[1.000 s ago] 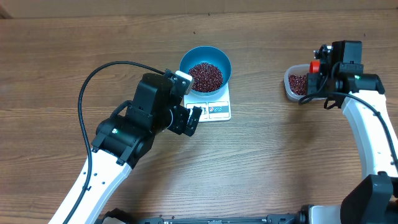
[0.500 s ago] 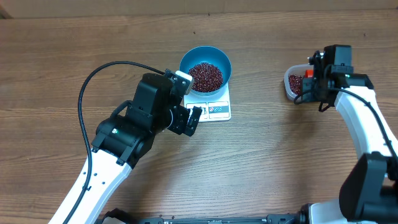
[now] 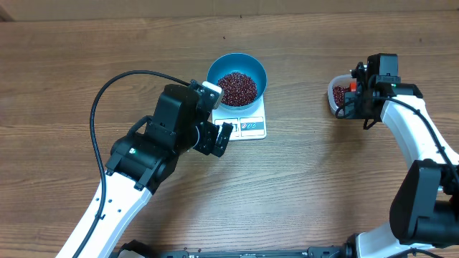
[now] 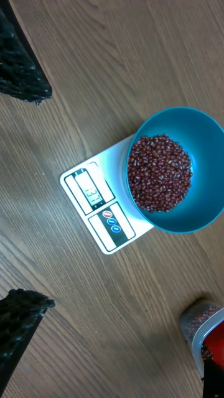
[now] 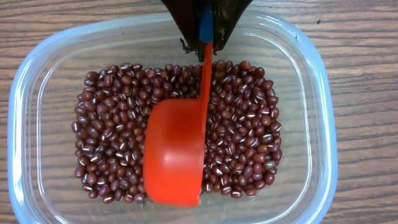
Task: Scoop item into bowl and weigh 150g on scale
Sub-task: 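Lower the scoop into the beans and drag to fill it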
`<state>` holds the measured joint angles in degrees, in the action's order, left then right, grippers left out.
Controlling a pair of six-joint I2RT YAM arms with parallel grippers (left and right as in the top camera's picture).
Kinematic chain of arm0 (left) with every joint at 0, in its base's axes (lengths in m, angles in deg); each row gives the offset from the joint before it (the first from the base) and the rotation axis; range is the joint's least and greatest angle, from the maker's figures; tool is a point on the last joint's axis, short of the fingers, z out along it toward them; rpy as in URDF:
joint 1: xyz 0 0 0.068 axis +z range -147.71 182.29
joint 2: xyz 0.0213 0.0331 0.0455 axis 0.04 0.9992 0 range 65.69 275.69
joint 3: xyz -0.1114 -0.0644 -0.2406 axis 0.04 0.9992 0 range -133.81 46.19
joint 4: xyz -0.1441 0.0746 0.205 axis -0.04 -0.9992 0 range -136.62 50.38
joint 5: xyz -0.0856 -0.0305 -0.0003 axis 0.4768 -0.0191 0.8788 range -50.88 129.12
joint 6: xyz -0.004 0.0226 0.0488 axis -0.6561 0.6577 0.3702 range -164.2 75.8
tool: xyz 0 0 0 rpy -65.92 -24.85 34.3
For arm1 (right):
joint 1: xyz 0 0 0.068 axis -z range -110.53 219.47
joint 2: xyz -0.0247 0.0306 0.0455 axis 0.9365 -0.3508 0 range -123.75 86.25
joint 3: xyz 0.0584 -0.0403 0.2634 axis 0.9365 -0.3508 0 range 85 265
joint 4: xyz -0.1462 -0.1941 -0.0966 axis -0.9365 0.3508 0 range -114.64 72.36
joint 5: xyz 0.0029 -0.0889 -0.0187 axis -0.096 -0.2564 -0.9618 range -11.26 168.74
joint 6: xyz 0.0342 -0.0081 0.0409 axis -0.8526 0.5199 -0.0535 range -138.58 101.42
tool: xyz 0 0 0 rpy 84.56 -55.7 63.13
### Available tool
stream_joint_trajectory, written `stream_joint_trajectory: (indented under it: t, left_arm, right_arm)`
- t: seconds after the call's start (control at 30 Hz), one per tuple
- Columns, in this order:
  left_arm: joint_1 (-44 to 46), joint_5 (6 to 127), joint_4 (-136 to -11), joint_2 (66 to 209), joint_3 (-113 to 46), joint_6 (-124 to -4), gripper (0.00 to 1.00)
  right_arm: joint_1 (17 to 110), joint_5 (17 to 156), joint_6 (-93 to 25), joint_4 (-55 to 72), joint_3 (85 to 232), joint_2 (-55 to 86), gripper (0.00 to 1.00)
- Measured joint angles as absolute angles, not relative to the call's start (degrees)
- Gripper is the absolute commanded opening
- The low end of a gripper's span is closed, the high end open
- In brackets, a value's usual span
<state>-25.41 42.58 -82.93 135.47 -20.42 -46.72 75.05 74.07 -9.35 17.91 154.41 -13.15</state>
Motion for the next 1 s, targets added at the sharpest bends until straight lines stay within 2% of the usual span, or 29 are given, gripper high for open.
stream_joint_trajectory:
  t: [1.0]
  left_arm:
    - [-25.41, 42.58, -82.91, 135.47, -20.42, -46.72, 1.0]
  right_arm:
    - [75.82, 83.71, -9.57, 16.97, 154.41, -13.67, 0.04]
